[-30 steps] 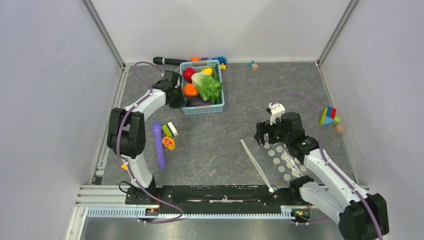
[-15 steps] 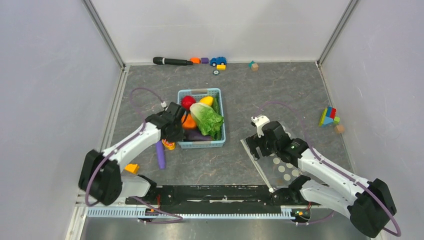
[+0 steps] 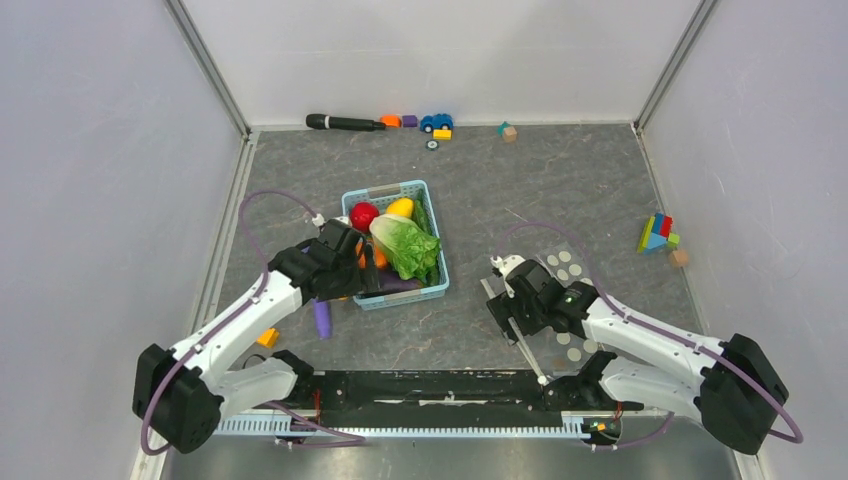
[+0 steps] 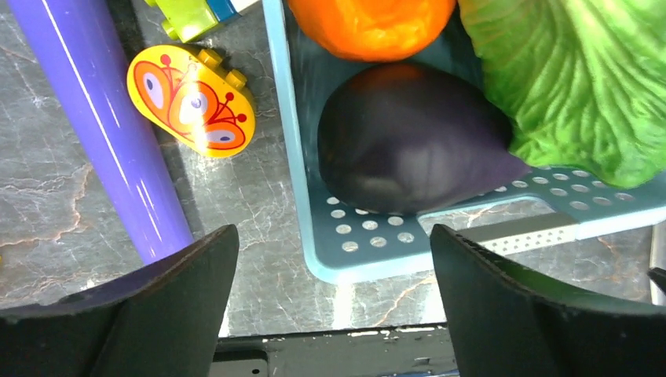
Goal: Place the food in the zip-top bag and seal the zipper
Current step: Move the bin to the center of the board, then pick up the zipper food storage bag at the center of the board.
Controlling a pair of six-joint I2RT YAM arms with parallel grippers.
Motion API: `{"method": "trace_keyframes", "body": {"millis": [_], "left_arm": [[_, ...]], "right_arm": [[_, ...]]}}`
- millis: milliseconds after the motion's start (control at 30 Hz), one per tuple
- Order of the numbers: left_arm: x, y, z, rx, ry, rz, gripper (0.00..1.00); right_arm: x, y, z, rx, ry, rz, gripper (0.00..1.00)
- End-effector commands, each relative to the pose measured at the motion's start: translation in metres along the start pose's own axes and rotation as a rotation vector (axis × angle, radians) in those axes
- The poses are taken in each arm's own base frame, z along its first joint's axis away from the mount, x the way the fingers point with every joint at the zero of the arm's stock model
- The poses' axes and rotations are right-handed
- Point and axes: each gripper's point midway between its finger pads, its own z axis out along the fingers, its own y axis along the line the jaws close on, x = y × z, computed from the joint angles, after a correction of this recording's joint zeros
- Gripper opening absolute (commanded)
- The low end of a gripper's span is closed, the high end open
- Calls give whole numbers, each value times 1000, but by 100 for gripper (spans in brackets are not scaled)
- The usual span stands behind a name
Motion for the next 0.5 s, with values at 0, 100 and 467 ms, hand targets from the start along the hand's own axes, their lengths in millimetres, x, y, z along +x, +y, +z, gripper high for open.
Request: {"method": "trace_keyframes", "body": {"millis": [0, 100, 467], "left_arm": [[-15, -8, -24, 60, -76, -33, 100], [-31, -12, -46, 100, -160, -42, 100], [-69, -8, -87, 140, -386, -94, 100]], "right_arm": [[5, -5, 5, 40, 9, 33, 88], [8, -10, 9, 74, 30, 33, 82], [4, -10, 18, 83, 12, 42, 15]]}}
